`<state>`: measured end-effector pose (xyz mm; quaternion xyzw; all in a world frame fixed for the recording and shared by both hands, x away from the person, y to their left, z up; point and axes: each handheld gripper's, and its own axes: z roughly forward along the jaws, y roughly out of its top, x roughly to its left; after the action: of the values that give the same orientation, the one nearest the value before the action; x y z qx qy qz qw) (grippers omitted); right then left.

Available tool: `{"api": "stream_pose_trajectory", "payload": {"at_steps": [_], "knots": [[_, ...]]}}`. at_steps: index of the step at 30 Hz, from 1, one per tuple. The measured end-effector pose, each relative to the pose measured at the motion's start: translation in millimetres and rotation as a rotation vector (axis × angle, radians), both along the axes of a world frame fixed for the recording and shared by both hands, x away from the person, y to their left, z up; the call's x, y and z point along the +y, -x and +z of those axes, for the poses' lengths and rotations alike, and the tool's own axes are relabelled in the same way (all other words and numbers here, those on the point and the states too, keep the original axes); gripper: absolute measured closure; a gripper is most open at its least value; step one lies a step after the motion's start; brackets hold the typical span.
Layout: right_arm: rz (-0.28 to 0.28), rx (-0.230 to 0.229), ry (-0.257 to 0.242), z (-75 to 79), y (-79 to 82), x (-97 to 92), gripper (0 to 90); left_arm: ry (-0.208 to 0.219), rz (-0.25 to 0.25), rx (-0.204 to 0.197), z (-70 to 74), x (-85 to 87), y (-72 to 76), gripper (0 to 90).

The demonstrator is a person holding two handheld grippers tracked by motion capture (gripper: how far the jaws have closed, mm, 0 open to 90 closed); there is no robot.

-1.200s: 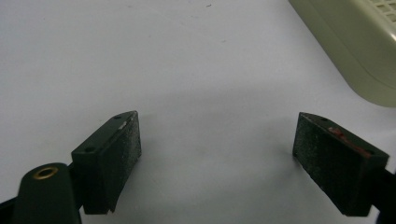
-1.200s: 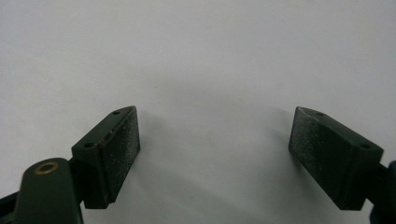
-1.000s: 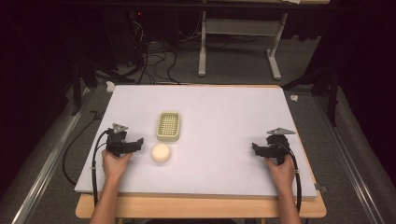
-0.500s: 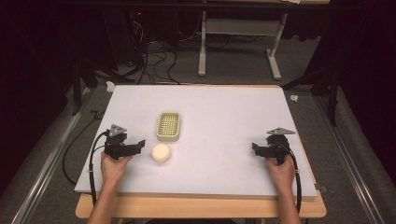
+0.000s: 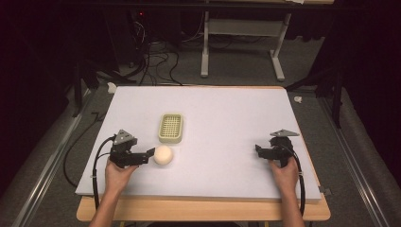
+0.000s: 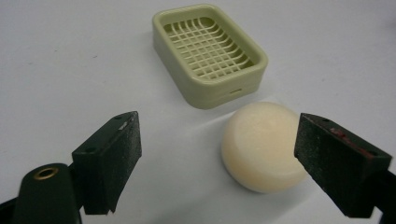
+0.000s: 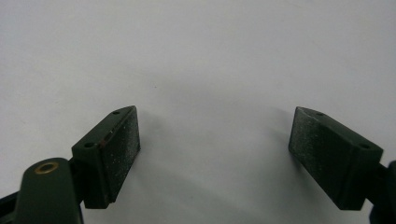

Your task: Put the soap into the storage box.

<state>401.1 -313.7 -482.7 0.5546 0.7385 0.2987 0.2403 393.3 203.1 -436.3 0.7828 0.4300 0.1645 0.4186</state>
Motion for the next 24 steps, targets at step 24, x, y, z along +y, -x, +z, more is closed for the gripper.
{"api": "stream_pose_trajectory", "payload": {"at_steps": [24], "knots": [[-0.003, -0.002, 0.001, -0.1, 0.1, 0.3, 16.9, -0.102, -0.115, 0.029, -18.6, -42.6, 1.6, 15.4]]}}
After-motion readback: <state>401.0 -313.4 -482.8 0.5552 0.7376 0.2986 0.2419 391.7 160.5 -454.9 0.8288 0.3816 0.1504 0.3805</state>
